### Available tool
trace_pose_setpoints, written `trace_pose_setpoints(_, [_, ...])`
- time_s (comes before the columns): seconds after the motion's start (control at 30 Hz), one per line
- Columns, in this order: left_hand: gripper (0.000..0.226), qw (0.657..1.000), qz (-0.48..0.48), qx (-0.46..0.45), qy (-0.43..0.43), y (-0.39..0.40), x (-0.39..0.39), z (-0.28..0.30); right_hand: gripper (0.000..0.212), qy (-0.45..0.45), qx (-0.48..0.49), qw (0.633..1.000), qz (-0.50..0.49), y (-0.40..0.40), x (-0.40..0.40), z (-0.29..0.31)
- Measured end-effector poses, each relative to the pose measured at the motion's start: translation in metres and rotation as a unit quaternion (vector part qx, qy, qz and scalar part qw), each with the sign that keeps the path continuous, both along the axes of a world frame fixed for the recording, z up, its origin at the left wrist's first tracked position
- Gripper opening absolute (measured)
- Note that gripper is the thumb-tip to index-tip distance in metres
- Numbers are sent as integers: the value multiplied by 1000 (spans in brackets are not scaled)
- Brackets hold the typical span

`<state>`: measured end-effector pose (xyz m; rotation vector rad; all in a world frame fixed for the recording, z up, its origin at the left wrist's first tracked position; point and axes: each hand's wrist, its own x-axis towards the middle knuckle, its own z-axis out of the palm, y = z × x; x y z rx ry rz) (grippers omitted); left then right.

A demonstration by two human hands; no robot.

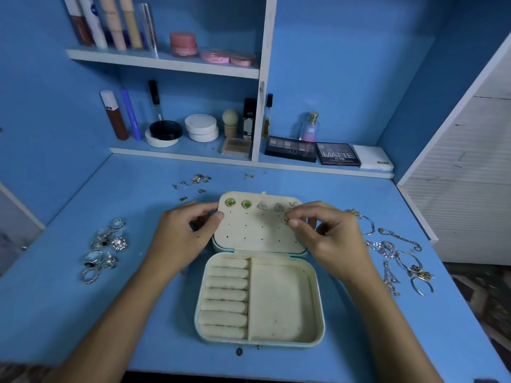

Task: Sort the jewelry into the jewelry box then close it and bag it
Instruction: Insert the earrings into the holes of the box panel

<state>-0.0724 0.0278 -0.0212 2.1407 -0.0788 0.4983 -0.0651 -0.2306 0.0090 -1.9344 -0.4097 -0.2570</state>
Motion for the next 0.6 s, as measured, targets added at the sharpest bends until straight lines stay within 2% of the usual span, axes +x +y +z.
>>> trace_pose_setpoints(0.27, [17, 1000, -3, 12, -18, 1, 1, 0, 10, 37, -8, 998, -45, 3, -3, -1])
trace_pose_setpoints(0.6, [21, 999, -15, -27, -41, 1, 0, 0, 21, -6, -7, 999, -46, 8, -6, -4])
